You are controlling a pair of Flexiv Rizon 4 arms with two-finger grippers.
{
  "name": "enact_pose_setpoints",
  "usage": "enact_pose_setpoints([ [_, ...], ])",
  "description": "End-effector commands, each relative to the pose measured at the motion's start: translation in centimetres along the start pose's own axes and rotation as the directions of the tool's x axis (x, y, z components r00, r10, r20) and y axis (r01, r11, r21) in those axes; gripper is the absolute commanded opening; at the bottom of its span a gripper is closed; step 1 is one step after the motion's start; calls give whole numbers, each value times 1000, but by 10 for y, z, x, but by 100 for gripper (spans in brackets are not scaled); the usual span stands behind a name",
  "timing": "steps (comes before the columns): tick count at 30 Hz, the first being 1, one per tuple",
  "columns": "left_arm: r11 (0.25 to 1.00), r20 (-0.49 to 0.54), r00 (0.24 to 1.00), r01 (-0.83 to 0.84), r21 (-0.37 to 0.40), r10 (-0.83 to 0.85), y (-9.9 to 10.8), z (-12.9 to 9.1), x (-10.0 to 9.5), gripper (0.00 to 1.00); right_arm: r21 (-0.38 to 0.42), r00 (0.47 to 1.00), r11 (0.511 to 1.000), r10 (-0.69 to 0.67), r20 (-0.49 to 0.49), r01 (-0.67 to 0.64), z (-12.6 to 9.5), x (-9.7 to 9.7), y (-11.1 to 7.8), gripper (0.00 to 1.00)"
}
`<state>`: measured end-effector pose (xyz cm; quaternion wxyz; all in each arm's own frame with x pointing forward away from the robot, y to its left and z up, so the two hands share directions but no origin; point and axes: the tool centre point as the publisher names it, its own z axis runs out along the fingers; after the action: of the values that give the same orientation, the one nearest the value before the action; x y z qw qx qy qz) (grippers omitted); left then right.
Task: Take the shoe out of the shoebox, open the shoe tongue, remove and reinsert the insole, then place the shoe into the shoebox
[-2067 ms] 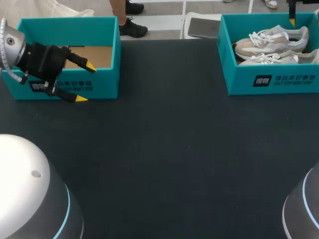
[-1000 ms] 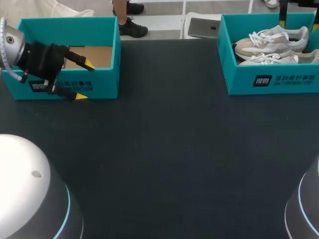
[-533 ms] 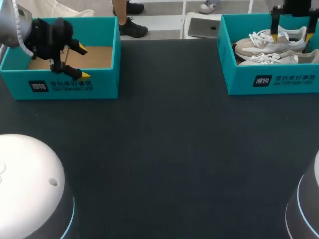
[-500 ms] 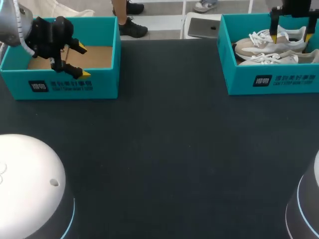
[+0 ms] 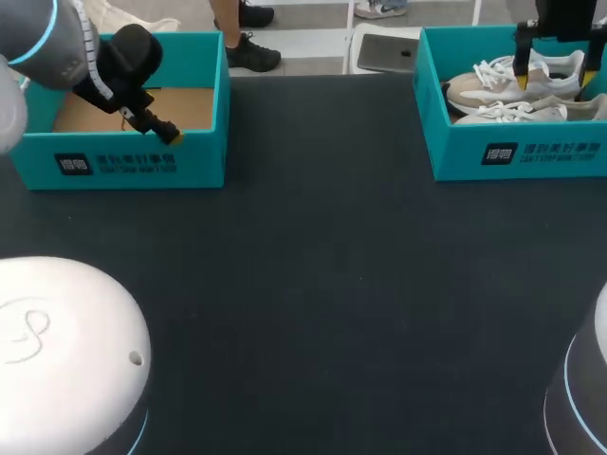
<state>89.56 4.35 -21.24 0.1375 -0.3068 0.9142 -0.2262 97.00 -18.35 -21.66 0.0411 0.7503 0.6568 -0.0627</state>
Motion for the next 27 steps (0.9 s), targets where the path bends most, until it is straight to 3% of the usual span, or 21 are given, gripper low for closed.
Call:
enact_pose_setpoints([
  [1, 859, 271, 880, 454, -237, -390, 1, 2, 1, 100, -3, 1000, 1000, 1, 0, -1, 0, 0, -1, 100],
  [7, 627, 279, 696, 718, -303, -662, -1, 4, -15, 100, -20, 1000, 1000, 10, -28, -11, 5, -9, -24, 100],
  [12, 510, 280, 596, 797, -324, -753, -1, 7, -22, 100, -25, 998, 999, 36, -44, -37, 10, -20, -41, 100],
  [17, 408, 271, 511, 841, -356, -816, 0, 9, -31, 100, -31, 997, 998, 55, -55, -57, 7, -30, -60, 100],
  [27, 255, 284, 359, 904, -343, -889, 5, 4, -55, 100, -53, 991, 992, 108, -81, -112, 1, -50, -85, 100],
])
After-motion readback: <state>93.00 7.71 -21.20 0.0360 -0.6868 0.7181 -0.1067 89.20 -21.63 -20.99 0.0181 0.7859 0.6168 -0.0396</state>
